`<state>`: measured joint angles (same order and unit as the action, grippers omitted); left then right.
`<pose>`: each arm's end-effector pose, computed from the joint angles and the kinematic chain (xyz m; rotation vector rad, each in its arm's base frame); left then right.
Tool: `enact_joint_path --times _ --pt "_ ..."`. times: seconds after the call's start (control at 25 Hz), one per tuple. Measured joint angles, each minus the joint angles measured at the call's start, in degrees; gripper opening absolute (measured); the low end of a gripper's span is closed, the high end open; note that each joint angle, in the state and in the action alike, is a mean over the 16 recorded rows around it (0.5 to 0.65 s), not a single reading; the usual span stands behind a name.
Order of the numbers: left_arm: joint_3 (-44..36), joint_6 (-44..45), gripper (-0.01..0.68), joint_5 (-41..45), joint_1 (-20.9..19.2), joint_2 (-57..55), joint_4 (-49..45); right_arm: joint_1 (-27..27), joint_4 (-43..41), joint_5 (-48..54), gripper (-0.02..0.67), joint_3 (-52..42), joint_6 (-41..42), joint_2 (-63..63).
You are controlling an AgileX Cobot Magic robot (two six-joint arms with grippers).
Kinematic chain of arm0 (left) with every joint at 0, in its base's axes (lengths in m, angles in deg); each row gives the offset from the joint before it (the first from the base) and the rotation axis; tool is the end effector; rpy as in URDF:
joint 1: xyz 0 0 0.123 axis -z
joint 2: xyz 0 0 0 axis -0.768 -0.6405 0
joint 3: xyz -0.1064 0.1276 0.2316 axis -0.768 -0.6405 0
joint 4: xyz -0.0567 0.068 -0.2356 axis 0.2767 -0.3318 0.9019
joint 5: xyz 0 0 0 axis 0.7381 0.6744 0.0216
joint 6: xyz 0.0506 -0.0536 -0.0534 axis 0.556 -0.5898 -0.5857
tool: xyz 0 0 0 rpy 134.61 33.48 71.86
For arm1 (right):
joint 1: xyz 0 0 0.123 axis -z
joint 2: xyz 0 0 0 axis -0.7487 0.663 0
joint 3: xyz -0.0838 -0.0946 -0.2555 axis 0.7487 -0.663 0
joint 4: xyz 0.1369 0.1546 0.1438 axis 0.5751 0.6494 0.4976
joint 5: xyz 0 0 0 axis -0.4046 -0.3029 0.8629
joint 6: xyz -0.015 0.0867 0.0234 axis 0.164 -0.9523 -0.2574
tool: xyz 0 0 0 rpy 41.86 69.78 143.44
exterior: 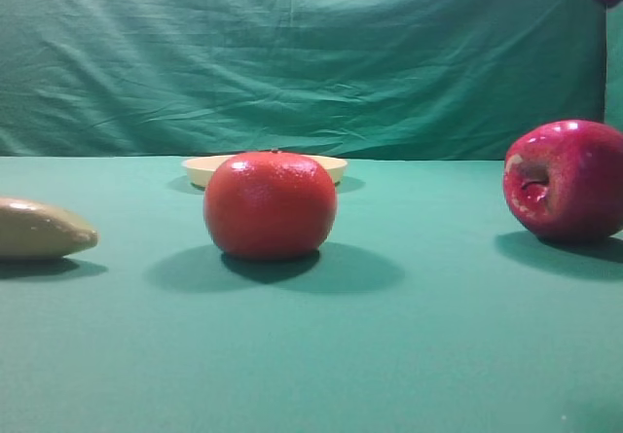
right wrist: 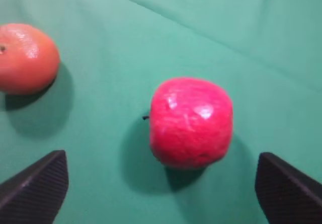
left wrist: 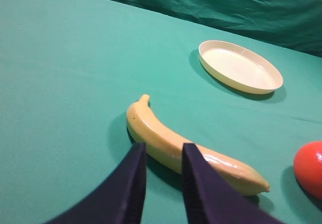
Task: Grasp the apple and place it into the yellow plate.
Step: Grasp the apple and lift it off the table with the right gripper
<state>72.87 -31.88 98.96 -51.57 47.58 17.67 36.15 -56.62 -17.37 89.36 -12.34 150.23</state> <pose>0.0531 -0.0092 0.1788 -0.0299 1.8031 -0.1591 0.2425 0.0758 0.2207 -0.6594 2.5150 0.3166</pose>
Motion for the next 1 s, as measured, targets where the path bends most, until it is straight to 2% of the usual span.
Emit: enact_joint_path --times 0.2,0.44,0.76,1.0 --pt "0.00 0.00 0.157 0.00 0.00 0.00 0.00 -0.07 0.12 -0.87 0.632 2.66 0.15 8.03" --pt "0.00 0.00 0.157 0.00 0.00 0.00 0.00 -0.07 0.25 -0.13 0.570 6.52 0.22 15.08" --pt "0.00 0.00 0.157 0.00 0.00 0.00 0.00 -0.63 0.46 2.39 0.489 15.09 0.26 18.32" --pt "0.00 0.00 0.157 0.00 0.00 0.00 0.00 -3.45 1.14 0.52 0.477 24.32 0.27 19.56"
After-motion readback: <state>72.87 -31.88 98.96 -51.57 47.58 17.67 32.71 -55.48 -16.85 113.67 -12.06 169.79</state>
